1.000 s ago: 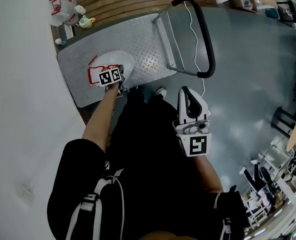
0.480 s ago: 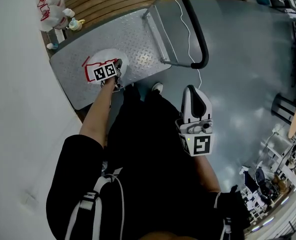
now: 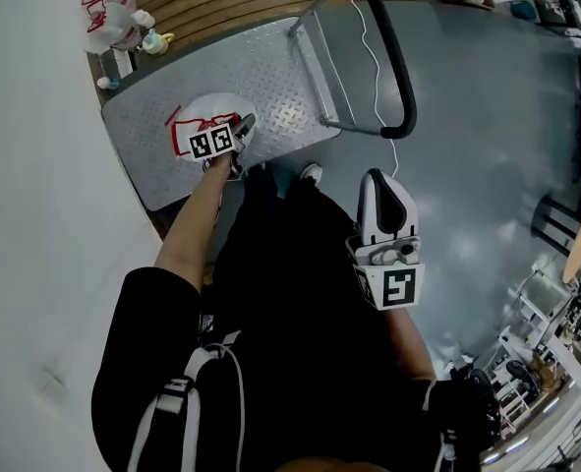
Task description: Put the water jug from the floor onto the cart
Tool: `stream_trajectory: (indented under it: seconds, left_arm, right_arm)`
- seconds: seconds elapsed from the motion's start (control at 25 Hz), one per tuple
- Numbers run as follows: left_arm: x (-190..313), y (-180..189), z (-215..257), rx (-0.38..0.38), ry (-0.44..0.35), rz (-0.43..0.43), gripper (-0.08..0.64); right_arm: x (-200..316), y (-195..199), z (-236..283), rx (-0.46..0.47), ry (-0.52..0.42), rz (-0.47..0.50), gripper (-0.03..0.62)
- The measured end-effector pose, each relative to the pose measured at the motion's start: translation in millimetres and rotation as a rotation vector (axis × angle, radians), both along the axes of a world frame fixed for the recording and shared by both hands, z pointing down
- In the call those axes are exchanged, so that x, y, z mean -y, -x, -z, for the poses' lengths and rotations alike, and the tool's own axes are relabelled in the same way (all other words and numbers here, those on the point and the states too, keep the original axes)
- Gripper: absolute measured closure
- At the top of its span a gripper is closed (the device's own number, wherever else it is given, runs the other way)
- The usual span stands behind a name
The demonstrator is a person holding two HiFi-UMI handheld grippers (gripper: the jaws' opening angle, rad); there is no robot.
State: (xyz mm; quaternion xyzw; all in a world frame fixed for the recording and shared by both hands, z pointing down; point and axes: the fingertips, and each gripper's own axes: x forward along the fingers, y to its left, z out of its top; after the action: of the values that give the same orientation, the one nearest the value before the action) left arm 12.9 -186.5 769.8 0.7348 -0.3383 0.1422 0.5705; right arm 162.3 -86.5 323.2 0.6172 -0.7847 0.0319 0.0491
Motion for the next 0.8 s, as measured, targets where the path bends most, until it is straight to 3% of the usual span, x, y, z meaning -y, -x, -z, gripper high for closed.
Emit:
stream_trajectory:
  seconds: [0.2,0.44,0.6,0.8]
  left_arm:
    - [-4.5,-1.0,13.0,-0.081,0.000,0.013,0.302]
    - [-18.2,2.2,21.9,0.032,-0.077,-0.038,0.289]
    - [-22.8,20.6,27.1,0.090,-0.118,0.001,0.290]
    - [-16.4,36.8,53.6,0.019,-0.159,0.085,0.290]
  right_arm:
    - [4.5,9.7,-1.7,0.015,-0.009,0.031,0.572]
    - [11.8,13.4,-1.8,0.013,-0.001,0.071,0.572]
    - [17.4,24.0,3.5,0.027,-0.024,0.122,0.572]
    - [18.7,31.4,6.0,-0.002,-0.022,0.173,0.572]
